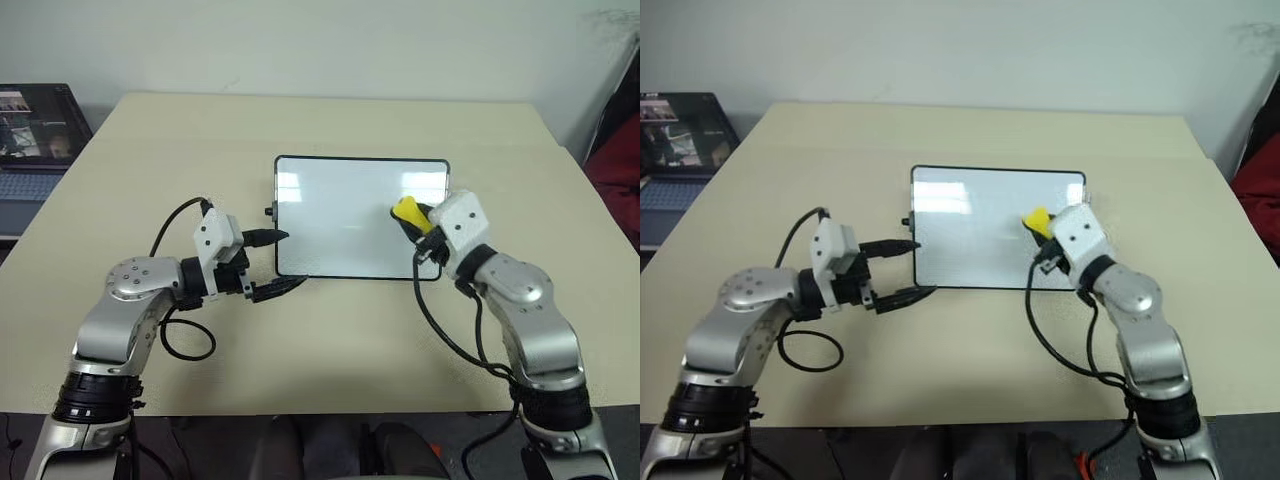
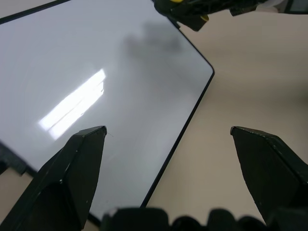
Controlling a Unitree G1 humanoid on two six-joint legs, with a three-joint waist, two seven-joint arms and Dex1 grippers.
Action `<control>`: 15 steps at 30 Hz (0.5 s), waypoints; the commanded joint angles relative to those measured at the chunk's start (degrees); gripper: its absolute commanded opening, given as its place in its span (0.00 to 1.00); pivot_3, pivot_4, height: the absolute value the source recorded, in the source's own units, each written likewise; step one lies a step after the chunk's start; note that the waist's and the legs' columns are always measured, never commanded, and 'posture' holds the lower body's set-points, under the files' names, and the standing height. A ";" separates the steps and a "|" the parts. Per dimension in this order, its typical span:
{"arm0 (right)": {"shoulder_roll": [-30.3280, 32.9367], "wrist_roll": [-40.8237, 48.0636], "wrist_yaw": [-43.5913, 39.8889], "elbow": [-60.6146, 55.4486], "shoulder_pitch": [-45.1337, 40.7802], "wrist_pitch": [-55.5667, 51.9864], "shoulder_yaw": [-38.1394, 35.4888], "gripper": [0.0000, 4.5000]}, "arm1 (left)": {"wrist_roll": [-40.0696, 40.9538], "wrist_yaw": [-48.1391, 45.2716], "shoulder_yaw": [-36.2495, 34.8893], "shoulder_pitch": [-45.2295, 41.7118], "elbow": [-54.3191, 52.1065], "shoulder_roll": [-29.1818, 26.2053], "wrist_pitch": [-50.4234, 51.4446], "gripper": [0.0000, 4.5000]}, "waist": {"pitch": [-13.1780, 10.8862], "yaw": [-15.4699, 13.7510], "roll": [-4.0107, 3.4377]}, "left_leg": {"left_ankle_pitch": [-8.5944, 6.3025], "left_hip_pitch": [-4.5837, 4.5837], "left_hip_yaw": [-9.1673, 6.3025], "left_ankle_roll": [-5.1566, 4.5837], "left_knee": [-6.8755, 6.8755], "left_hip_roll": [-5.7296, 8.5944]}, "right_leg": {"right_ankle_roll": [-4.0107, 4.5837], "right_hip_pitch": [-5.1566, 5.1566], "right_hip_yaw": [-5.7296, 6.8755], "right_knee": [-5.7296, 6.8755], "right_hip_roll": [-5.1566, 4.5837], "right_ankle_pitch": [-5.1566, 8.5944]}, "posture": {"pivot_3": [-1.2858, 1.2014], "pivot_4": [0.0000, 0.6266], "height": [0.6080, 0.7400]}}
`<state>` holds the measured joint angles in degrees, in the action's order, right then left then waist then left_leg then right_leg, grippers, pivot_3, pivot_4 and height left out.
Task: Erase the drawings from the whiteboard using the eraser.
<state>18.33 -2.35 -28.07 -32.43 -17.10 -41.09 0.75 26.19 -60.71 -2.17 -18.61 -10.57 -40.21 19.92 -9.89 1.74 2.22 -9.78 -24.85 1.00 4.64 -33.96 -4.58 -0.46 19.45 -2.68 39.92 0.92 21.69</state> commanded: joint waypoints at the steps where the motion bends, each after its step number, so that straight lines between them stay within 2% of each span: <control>1: 1.14 2.07 1.81 -7.64 3.66 -6.73 -7.02 0.25 | 2.13 -1.04 0.51 -0.65 -4.34 0.29 0.45 1.00 | 0.00 -0.01 0.00 | 0.00 0.01 -0.01 0.00 -0.01 0.00 | 0.00 -0.02 0.00 0.00 0.00 0.00 | 0.52 0.24 1.00; 7: 0.55 3.24 5.12 -9.50 11.75 -15.82 -14.32 0.25 | 3.13 -4.33 2.79 -2.58 -3.73 1.63 -0.16 1.00 | 0.00 -0.01 -0.01 | 0.00 0.03 -0.01 0.00 -0.05 0.06 | -0.01 -0.07 0.00 0.00 0.02 0.01 | 0.52 0.24 1.00; 12: 1.41 3.78 6.54 -6.62 14.92 -17.41 -15.38 0.25 | 2.39 -5.90 4.54 -5.93 -1.10 3.18 -1.02 1.00 | -0.01 0.12 -0.04 | 0.00 0.06 0.00 -0.01 -0.05 0.06 | -0.01 -0.08 -0.02 0.02 0.14 0.01 | 0.52 0.24 1.00; 15: 0.76 4.38 8.26 -4.20 13.41 -17.37 -15.32 0.25 | 1.98 -6.41 5.53 -6.97 -0.31 4.21 -1.59 1.00 | -0.01 0.13 -0.04 | 0.00 0.06 0.03 -0.01 -0.06 0.09 | -0.02 -0.08 -0.05 0.02 0.18 0.01 | 0.52 0.24 1.00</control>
<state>19.05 1.45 -20.84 -36.23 -2.63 -58.67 -13.38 27.96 -66.63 3.14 -24.48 -10.37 -36.34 19.46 -9.91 1.86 2.18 -9.78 -24.79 1.03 4.62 -34.02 -4.48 -0.48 19.38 -2.73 39.94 1.10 21.70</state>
